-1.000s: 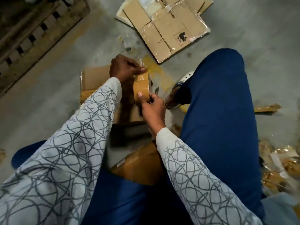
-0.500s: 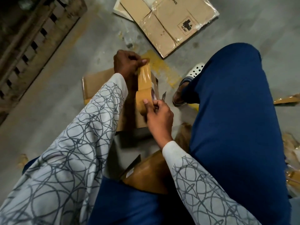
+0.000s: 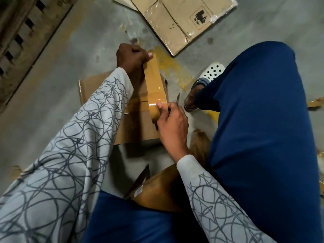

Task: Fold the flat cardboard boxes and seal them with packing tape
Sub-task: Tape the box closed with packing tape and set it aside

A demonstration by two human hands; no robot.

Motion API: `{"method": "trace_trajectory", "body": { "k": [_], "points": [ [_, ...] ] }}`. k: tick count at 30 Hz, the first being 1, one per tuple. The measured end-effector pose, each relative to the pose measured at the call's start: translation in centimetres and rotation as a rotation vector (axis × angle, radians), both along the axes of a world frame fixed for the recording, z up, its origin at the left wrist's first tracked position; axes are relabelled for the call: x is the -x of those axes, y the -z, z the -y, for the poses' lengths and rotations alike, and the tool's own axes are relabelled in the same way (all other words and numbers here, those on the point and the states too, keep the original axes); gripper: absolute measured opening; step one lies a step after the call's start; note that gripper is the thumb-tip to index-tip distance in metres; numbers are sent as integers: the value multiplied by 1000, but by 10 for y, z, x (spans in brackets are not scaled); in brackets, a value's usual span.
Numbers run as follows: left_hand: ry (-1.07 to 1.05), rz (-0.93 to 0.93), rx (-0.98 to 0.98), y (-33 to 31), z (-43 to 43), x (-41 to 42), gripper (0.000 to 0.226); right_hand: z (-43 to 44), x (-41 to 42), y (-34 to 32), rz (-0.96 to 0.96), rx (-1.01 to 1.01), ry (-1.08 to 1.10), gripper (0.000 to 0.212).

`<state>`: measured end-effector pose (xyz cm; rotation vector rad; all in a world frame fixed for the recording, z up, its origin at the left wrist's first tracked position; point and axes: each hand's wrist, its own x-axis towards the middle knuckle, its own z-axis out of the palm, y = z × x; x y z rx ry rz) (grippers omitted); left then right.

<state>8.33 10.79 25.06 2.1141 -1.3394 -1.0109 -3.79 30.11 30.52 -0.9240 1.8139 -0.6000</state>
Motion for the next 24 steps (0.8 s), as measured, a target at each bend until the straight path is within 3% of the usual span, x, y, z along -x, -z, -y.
{"method": "trace_trajectory", "body": {
  "k": [4, 7, 10, 12, 13, 16, 19, 24],
  "points": [
    [-39, -52, -67, 4, 5, 2, 29, 1, -1, 0, -16, -1, -6, 38],
    [23, 134, -173, 12, 15, -2, 31, 4, -1, 1, -11, 15, 12, 37],
    [123, 349, -293, 13, 15, 2, 71, 3, 0, 6, -25, 24, 17, 39],
    [99, 274, -322, 10, 13, 4, 95, 1, 0, 7, -26, 35, 22, 39],
    [60, 224, -294, 8, 13, 2, 91, 0, -1, 8, -23, 37, 23, 38],
    [-120, 187, -95, 10, 11, -9, 48, -1, -1, 9, -7, 45, 32, 37],
    [-213, 83, 200, 0, -16, -5, 33, -5, -1, 8, 31, 63, 51, 42],
    [270, 36, 230, 15, -59, -4, 30, -10, -11, 8, 78, 35, 29, 55]
  ]
}}
